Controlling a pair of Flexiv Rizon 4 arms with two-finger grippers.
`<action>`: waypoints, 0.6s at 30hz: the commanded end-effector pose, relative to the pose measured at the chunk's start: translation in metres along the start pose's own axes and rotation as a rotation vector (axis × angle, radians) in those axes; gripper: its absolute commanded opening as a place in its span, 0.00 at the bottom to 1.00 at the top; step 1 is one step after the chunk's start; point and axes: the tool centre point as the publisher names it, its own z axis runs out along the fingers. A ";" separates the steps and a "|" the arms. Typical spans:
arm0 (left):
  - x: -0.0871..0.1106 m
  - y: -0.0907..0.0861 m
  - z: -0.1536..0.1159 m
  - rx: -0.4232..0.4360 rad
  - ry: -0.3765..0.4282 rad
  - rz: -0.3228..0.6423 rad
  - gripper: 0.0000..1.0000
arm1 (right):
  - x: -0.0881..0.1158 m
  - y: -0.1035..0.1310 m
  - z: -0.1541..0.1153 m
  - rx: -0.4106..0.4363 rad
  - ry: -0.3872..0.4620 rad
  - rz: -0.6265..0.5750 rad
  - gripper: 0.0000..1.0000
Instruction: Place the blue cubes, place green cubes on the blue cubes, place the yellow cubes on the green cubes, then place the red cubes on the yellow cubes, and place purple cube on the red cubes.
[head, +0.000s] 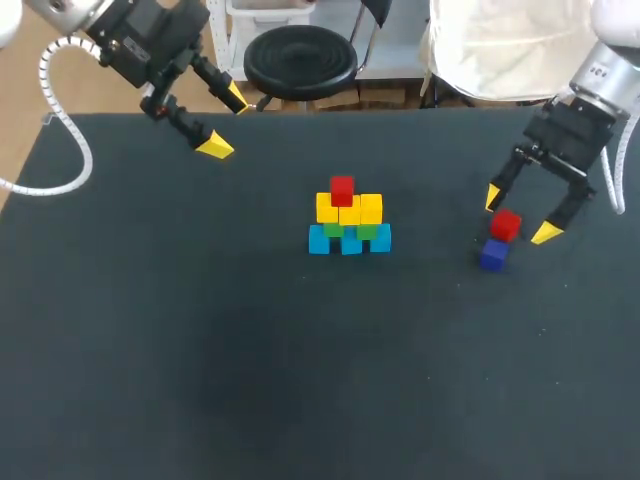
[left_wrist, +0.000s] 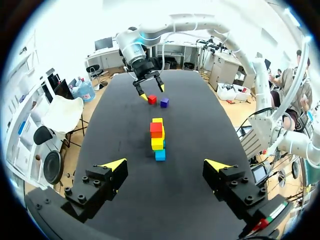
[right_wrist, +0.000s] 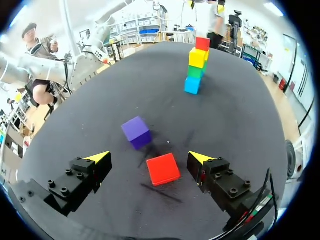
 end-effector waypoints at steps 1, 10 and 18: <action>0.001 -0.001 0.000 -0.002 -0.002 0.003 1.00 | -0.005 0.003 -0.004 0.369 0.029 -0.005 1.00; 0.001 -0.001 0.000 -0.002 -0.002 0.003 1.00 | 0.002 0.003 0.003 0.381 0.033 0.015 1.00; 0.001 -0.001 0.000 -0.002 -0.002 0.003 1.00 | 0.010 -0.001 0.008 0.398 0.015 0.011 0.47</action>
